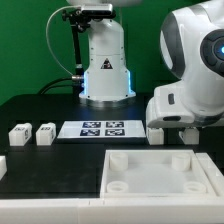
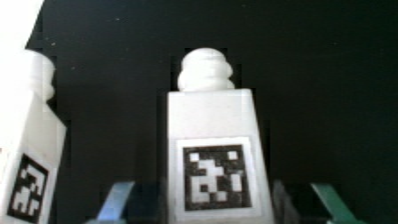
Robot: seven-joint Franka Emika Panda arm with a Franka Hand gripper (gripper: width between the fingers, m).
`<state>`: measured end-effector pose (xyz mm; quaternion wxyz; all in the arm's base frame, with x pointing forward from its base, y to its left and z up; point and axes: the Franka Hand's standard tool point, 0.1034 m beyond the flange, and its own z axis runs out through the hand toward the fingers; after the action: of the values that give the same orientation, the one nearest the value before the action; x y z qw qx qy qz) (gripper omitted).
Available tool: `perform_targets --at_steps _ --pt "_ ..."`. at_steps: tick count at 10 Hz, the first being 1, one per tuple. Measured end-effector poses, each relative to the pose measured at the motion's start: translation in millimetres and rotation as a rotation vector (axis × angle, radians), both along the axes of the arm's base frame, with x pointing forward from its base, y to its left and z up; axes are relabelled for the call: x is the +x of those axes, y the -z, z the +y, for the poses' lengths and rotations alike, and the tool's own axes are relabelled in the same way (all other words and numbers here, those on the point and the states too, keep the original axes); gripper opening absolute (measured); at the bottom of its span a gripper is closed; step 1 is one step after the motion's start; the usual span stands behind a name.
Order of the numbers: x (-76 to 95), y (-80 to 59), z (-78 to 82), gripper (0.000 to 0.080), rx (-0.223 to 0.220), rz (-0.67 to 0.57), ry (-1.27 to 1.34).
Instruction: Assemble one leg
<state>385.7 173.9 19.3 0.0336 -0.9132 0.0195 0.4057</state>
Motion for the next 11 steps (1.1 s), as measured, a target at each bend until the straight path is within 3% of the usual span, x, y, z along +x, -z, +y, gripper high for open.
perform_targets --at_steps 4,6,8,9,10,11 --pt "0.3 -4.6 -1.8 0.0285 0.003 0.012 -0.007" --pt "29.5 -54.3 -14.1 0.0287 0.042 0.046 -0.033" --pt "55.9 -92.2 -31.6 0.0287 0.085 0.002 -0.040" --pt "63.9 -107.5 -35.6 0.0287 0.089 -0.024 -0.038" --pt "80.9 -117.8 -33.9 0.0288 0.086 -0.150 -0.028" --pt "83.3 -113.5 -34.1 0.0288 0.071 -0.325 -0.012"
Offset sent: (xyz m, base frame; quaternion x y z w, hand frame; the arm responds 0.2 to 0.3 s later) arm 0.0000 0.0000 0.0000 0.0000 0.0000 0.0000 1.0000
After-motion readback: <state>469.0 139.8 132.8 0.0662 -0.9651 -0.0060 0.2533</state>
